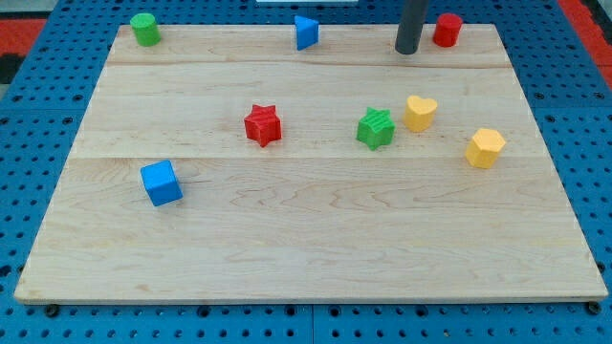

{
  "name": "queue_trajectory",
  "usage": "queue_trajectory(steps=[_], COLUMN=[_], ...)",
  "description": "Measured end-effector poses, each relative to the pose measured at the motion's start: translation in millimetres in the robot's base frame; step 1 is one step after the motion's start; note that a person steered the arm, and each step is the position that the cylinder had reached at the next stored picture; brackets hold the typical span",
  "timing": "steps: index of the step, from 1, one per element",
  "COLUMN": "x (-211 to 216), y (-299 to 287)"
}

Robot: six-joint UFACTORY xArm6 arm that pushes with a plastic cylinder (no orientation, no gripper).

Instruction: Move your hand towards the bottom

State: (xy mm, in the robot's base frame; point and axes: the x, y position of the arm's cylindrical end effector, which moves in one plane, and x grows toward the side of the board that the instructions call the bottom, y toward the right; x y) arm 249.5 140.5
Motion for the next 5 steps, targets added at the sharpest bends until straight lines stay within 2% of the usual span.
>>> queue_trajectory(steps=[2, 5], x=[26, 100], y=[1, 62])
